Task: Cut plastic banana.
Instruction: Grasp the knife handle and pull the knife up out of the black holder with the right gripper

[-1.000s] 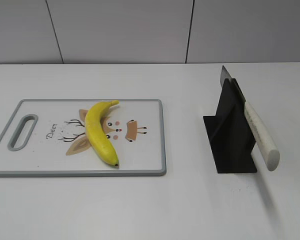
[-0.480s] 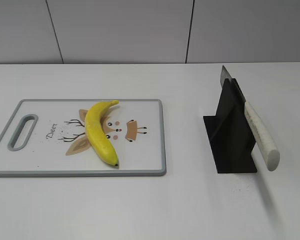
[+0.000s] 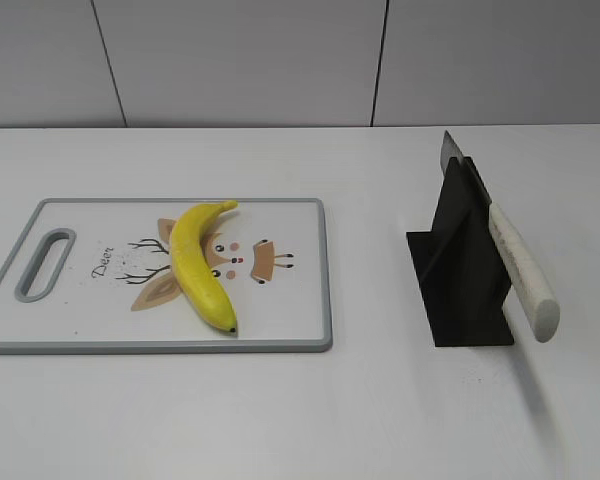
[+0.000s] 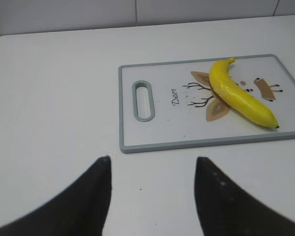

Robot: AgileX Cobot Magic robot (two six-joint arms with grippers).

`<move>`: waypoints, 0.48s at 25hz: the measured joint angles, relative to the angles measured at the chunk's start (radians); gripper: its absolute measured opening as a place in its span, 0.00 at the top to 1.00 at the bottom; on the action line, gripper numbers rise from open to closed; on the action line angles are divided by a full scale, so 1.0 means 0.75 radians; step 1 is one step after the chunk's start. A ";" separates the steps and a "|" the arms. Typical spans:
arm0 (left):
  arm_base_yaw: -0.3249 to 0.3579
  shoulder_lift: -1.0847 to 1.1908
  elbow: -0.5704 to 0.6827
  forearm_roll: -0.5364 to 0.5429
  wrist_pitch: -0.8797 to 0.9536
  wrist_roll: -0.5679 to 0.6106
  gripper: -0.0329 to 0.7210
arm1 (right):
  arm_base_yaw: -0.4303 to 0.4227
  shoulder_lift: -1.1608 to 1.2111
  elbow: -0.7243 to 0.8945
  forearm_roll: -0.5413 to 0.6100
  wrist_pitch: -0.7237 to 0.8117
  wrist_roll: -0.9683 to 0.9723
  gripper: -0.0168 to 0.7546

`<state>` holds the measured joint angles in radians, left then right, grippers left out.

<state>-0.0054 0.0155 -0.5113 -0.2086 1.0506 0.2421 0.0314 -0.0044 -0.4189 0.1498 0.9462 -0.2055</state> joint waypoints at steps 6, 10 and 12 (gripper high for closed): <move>0.000 0.000 0.000 -0.001 0.000 0.000 0.14 | 0.000 0.000 0.000 0.000 0.000 0.000 0.24; 0.000 0.000 0.000 -0.001 0.000 0.000 0.14 | 0.000 0.000 0.000 0.000 0.000 0.000 0.24; 0.000 0.000 0.000 -0.001 0.000 0.000 0.15 | 0.000 0.000 0.000 0.000 0.000 0.000 0.24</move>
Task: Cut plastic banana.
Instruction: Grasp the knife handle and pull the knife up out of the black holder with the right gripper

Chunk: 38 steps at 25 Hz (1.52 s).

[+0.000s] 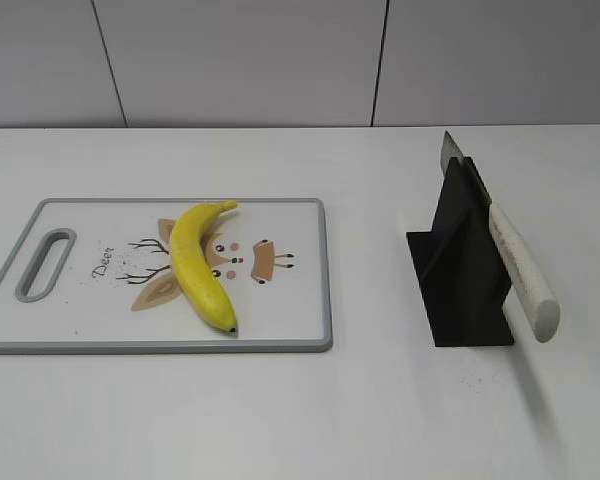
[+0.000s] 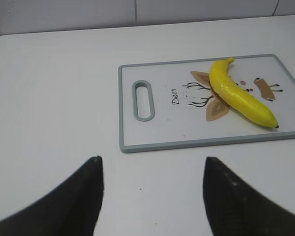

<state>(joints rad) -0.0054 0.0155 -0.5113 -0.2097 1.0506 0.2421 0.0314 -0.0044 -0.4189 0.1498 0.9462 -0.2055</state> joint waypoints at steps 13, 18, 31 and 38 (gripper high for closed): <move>0.000 0.000 0.000 0.000 0.000 0.000 0.18 | 0.000 0.513 -0.249 0.002 0.176 0.161 0.24; 0.000 0.000 0.000 0.000 0.000 0.000 0.18 | 0.000 0.819 -0.451 -0.003 0.311 0.231 0.24; 0.000 0.000 0.000 0.000 0.000 0.000 0.18 | 0.039 1.409 -0.726 0.122 0.322 0.245 0.29; 0.000 0.000 0.000 0.000 0.000 0.000 0.18 | 0.273 1.663 -0.865 0.057 0.320 0.274 0.35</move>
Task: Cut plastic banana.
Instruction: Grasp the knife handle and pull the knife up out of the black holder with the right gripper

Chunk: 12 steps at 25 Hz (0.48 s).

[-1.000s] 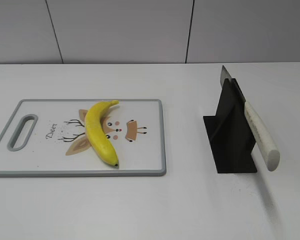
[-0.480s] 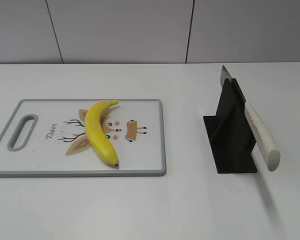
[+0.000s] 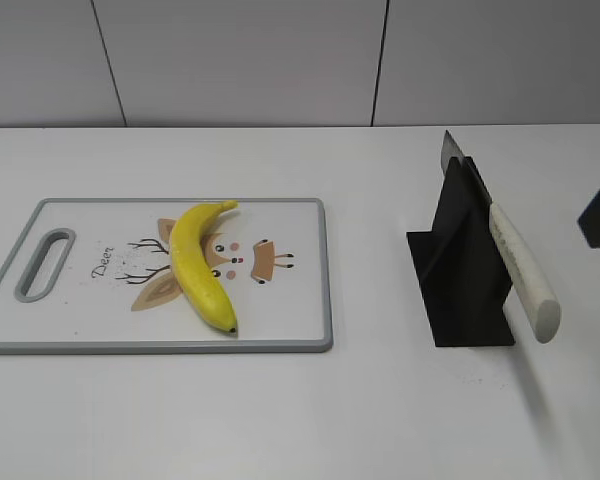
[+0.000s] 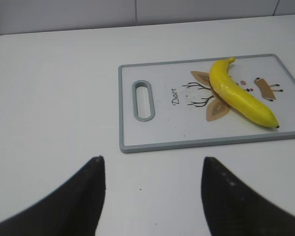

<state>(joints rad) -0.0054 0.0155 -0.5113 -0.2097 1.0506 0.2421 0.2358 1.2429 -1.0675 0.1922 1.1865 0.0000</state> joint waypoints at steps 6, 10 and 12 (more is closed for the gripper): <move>0.000 0.000 0.000 0.000 0.000 0.000 0.18 | 0.167 0.229 -0.061 -0.136 -0.002 0.134 0.35; 0.000 0.000 0.000 0.000 0.000 0.000 0.18 | 0.181 0.357 -0.062 -0.151 -0.021 0.182 0.35; 0.000 0.000 0.000 0.000 0.000 0.000 0.18 | 0.181 0.414 -0.062 -0.158 -0.038 0.194 0.35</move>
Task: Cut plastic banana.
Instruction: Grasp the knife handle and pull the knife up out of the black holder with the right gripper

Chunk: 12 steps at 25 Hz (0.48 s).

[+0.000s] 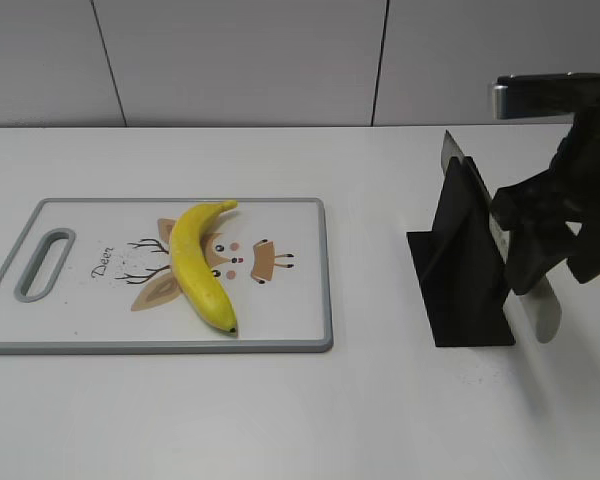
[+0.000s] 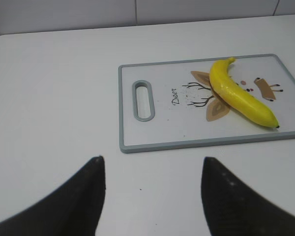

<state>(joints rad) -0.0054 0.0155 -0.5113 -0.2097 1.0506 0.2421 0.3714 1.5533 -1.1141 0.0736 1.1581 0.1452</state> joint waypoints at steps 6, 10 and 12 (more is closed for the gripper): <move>0.000 0.000 0.000 0.000 0.000 0.000 0.18 | 0.000 0.131 0.000 0.009 -0.053 0.007 0.35; 0.000 0.000 0.000 0.000 0.000 0.000 0.18 | 0.000 0.173 0.000 0.024 -0.061 0.032 0.38; 0.000 0.000 0.000 0.000 0.000 0.000 0.18 | 0.000 0.180 0.000 0.027 -0.054 0.047 0.49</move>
<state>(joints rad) -0.0054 0.0155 -0.5113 -0.2097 1.0506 0.2421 0.3714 1.6884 -1.1141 0.0939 1.1175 0.1804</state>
